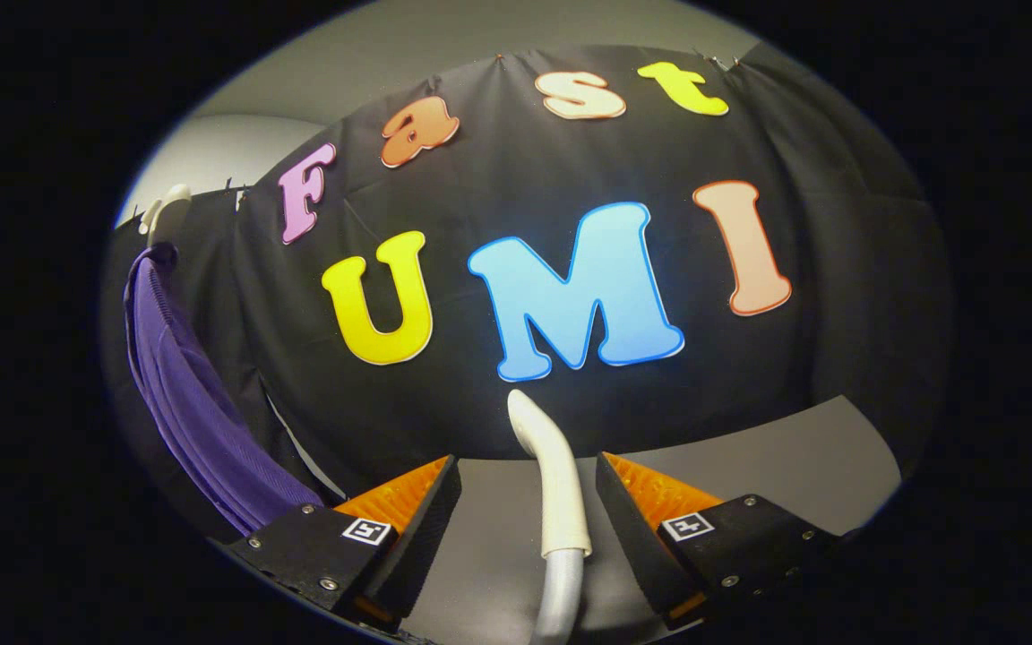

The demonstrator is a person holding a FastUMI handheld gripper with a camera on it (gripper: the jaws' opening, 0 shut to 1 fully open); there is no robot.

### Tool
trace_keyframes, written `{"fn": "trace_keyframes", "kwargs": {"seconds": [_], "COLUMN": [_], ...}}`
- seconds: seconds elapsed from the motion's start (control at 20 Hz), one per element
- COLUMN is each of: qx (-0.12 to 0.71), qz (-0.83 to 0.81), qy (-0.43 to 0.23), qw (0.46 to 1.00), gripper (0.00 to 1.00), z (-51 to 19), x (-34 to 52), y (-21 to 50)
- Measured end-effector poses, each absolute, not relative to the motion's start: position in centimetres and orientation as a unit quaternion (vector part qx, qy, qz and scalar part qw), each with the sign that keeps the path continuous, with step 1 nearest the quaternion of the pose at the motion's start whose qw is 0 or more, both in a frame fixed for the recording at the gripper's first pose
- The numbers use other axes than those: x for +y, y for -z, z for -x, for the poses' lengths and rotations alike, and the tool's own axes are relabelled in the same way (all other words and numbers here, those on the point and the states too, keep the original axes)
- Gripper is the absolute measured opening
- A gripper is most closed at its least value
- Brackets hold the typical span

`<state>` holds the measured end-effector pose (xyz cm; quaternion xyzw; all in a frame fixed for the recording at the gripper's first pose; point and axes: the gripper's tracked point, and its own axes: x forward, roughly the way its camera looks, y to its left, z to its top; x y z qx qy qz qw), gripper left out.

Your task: Iron the clothes twice with a garment steamer, once on the left side and once on the right side.

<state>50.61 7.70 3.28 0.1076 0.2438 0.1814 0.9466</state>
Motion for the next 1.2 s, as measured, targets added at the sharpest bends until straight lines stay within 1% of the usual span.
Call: {"fn": "trace_keyframes", "kwargs": {"seconds": [0.15, 0.35, 0.55, 0.75, 0.8, 0.85, 0.95, 1.05, 1.15, 1.2], "qx": [0.279, 0.346, 0.393, 0.420, 0.427, 0.434, 0.444, 0.449, 0.445, 0.443], "qz": [-0.104, -0.132, -0.160, -0.174, -0.176, -0.178, -0.187, -0.204, -0.204, -0.205], "qy": [-0.176, -0.178, -0.194, -0.200, -0.201, -0.198, -0.196, -0.207, -0.209, -0.213], "qw": [0.938, 0.912, 0.884, 0.868, 0.864, 0.860, 0.854, 0.845, 0.846, 0.846], "gripper": [0.94, 0.94, 0.93, 0.90, 0.84, 0.81, 0.69, 0.42, 0.40, 0.37], "z": [-53.2, -54.7, -54.8, -54.5, -54.4, -54.4, -54.5, -54.0, -53.7, -53.4], "x": [8.5, 9.0, 9.8, 10.1, 10.2, 10.0, 9.8, 10.2, 10.0, 10.1], "y": [-0.9, 2.4, 3.8, 4.7, 5.0, 5.3, 6.1, 5.5, 5.0, 4.8]}}
